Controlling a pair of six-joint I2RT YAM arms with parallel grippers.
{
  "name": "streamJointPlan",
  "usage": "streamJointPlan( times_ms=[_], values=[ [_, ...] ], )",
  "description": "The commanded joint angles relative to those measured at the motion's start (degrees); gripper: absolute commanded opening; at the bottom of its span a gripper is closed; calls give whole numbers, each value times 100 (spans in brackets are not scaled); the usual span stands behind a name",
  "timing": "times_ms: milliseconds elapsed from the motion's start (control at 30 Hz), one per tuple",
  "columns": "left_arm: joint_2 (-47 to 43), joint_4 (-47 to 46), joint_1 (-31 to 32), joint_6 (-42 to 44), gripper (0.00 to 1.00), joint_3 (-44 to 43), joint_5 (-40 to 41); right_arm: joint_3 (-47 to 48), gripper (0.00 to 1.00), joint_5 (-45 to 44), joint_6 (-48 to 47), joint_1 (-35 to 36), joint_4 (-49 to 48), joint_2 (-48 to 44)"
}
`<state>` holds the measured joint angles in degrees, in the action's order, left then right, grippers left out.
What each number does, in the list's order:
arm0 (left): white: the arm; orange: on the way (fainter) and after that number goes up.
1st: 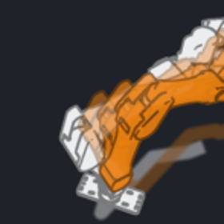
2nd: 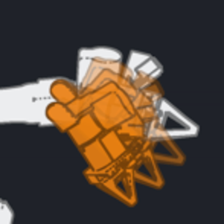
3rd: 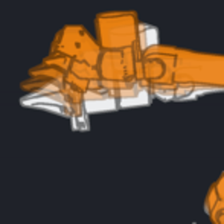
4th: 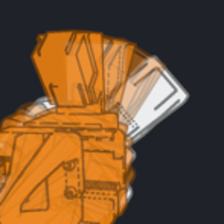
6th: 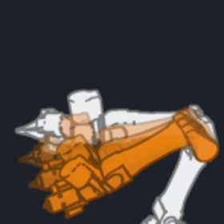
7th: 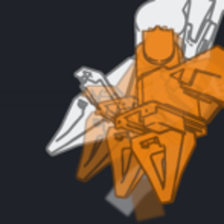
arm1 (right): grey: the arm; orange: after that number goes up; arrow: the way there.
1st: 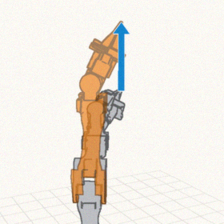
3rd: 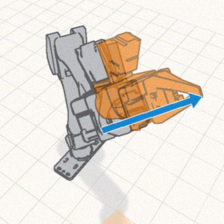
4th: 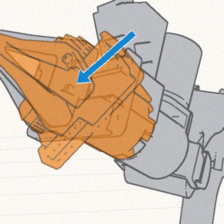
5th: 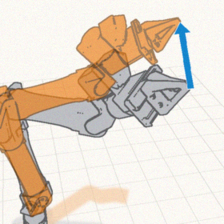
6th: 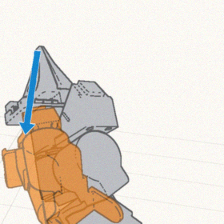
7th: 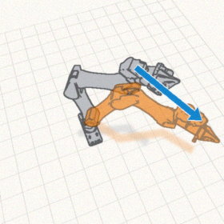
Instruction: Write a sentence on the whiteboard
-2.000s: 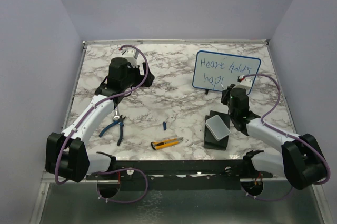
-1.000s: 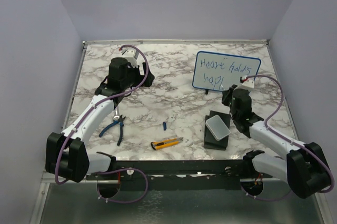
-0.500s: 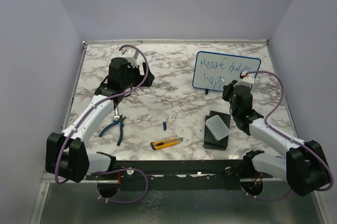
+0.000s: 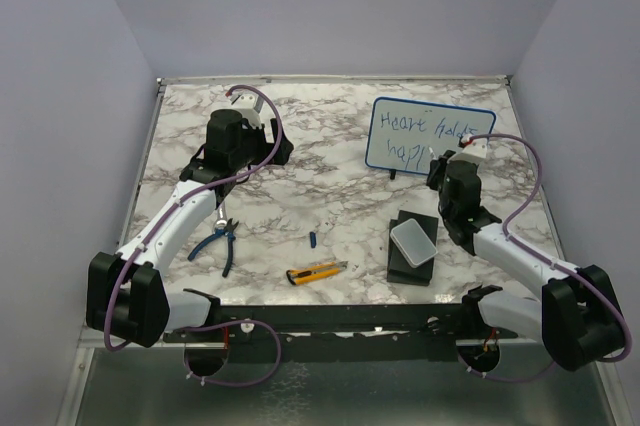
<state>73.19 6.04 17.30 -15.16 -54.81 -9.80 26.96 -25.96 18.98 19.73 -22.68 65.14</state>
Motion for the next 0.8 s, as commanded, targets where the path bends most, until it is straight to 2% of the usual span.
streamJointPlan(
  times_ms=[0, 767],
  values=[
    [-138, -107, -29, 47, 87, 82, 9, 64, 1, -217, -89, -91, -71, -10],
    [-165, -107, -31, 43, 87, 76, 5, -80, 1, -8, 147, -251, 219, -2]
  ],
)
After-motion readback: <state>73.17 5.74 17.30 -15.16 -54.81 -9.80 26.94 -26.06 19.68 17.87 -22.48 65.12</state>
